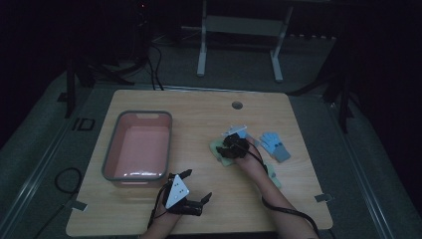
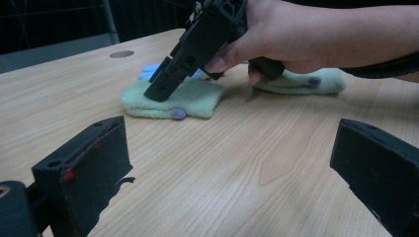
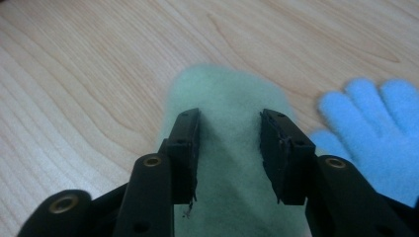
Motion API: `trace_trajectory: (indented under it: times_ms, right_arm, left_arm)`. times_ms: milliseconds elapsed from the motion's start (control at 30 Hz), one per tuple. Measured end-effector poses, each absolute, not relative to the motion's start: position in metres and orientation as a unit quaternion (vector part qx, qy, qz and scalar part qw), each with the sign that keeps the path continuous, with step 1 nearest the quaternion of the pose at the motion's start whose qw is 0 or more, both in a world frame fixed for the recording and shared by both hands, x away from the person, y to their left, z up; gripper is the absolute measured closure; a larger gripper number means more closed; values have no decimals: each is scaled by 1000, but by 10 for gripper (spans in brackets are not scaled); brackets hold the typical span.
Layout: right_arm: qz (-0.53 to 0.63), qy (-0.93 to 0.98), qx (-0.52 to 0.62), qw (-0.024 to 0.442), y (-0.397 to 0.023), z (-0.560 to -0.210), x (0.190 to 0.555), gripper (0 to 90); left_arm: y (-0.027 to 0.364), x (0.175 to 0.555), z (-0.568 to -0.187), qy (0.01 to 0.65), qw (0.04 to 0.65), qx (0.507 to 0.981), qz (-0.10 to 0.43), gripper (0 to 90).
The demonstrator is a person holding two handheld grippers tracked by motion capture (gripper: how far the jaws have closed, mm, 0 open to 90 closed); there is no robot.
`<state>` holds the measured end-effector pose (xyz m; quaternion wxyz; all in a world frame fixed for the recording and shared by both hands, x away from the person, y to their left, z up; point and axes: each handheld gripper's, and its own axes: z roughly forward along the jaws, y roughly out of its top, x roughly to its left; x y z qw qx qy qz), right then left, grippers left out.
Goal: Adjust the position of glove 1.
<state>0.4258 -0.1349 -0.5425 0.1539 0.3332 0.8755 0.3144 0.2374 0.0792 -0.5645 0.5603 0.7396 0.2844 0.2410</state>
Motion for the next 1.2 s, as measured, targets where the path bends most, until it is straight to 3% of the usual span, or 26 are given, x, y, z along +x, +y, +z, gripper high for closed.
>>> trace_trajectory:
  times_ms: [100, 167, 267, 567, 733, 867, 1200]
  right_arm:
    - [315, 877, 329, 154, -135, -544, 425, 673]
    - [319, 873, 331, 161, -134, -545, 422, 805]
    - [327, 863, 348, 168, -135, -542, 415, 858]
    - [364, 822, 406, 166, -144, -504, 379, 873]
    - [394, 778, 449, 196, -149, -488, 347, 873]
    - [398, 761, 466, 212, -149, -487, 328, 874]
    - [382, 752, 497, 202, -140, -503, 303, 874]
  left_arm:
    - [79, 237, -565, 284, 560, 740, 243, 21]
    - [79, 237, -564, 285, 560, 739, 242, 21]
    - [80, 238, -564, 288, 561, 738, 241, 21]
    - [80, 238, -564, 290, 561, 737, 243, 21]
    - [78, 238, -564, 289, 556, 740, 244, 21]
    - [78, 237, -564, 289, 556, 739, 247, 21]
    - [78, 237, -564, 289, 553, 740, 248, 21]
